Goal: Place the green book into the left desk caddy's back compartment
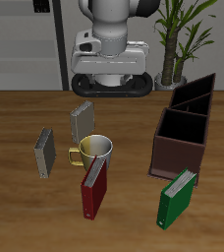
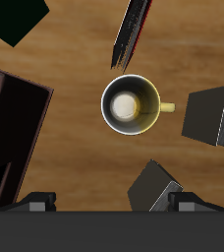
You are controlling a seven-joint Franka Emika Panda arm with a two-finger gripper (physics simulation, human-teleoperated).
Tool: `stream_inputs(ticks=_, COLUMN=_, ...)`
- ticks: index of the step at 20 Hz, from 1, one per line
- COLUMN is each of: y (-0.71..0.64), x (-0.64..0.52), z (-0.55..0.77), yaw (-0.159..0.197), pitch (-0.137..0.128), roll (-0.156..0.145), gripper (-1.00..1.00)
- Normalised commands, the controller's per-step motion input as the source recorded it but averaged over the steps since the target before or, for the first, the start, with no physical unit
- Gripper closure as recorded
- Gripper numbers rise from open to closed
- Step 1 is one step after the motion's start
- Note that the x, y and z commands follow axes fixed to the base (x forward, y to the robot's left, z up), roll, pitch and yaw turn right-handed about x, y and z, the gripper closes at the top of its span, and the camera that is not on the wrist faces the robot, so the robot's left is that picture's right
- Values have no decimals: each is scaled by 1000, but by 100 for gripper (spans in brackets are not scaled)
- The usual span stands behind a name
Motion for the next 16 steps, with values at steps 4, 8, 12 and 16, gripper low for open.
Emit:
stream_inputs(ticks=4, y=32, x=76, z=-3, yaw=-10, pitch=-4, roll=-5, gripper=-100)
stream_inputs(ticks=8, y=228, x=458, z=112, yaw=-36, pitch=-12, roll=-32, gripper=-100)
stream_inputs(ticks=12, y=326, x=348, z=188, yaw=-35, pitch=-9, roll=-8, gripper=-100)
stream_inputs(ticks=16, y=699, x=498, z=413, yaw=-25, pitch=-49, roll=2, gripper=-100)
